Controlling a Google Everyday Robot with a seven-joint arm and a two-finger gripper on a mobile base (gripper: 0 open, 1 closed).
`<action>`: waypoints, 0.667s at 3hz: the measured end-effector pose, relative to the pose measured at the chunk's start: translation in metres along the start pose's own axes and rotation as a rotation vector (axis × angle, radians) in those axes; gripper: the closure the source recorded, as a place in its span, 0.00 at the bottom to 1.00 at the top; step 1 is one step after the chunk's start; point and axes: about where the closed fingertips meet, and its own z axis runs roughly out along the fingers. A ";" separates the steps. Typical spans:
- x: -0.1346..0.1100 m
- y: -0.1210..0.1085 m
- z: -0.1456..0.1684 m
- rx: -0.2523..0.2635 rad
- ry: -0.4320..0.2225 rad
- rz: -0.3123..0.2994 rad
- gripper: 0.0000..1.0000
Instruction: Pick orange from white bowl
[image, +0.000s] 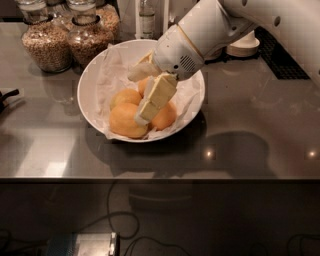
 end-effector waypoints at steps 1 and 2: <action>0.009 -0.002 0.006 -0.005 0.035 0.006 0.16; 0.018 -0.005 0.012 -0.008 0.056 0.010 0.30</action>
Offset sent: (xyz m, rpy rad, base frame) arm 0.0103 -0.0087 -0.0336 -0.0852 0.0045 -0.0056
